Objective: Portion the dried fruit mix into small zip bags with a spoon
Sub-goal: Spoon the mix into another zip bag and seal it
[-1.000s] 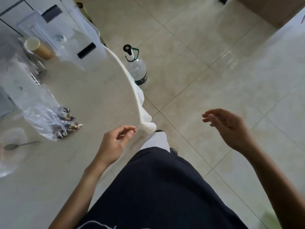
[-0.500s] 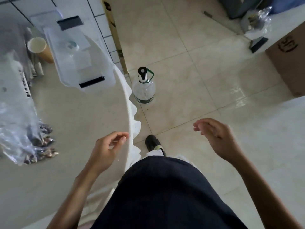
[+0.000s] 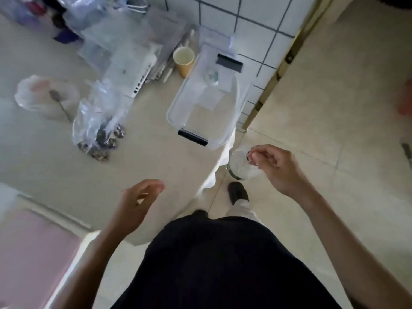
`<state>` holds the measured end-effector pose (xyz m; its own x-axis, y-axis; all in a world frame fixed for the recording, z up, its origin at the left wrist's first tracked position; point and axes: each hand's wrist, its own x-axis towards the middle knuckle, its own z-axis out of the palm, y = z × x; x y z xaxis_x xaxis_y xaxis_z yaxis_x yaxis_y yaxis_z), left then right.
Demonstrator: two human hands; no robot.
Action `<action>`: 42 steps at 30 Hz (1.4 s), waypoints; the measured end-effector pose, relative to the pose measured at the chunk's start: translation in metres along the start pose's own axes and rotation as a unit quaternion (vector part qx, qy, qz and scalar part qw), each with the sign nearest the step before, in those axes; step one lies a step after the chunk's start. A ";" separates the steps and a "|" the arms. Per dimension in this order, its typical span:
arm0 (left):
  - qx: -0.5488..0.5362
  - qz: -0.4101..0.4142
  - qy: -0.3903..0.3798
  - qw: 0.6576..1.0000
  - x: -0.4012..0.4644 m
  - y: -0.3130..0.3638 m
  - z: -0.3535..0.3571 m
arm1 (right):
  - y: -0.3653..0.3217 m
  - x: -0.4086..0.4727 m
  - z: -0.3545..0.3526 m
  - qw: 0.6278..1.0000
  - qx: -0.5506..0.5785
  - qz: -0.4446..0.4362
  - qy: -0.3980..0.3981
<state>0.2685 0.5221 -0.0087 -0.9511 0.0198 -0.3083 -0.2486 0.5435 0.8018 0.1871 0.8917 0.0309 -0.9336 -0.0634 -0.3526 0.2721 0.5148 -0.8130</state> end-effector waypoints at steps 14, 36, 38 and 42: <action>-0.120 -0.224 0.333 0.908 -0.106 0.088 0.155 | -0.023 0.189 0.011 0.956 0.096 0.186 -0.205; -0.152 -0.201 0.316 0.915 -0.320 0.007 0.173 | 0.011 -0.073 0.066 0.966 -0.012 0.077 -0.247; -0.149 -0.208 0.312 0.915 -0.344 -0.007 0.164 | 0.011 -0.101 0.084 0.963 -0.016 0.073 -0.258; -0.155 -0.220 0.319 0.909 -0.377 -0.038 0.147 | -0.002 -0.137 0.121 0.961 0.005 0.060 -0.270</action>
<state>0.6632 0.6170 0.0019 -0.6359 -0.6859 -0.3539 -0.5765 0.1172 0.8087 0.3432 0.7957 0.0245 -0.6391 -0.4398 -0.6310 0.3750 0.5381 -0.7549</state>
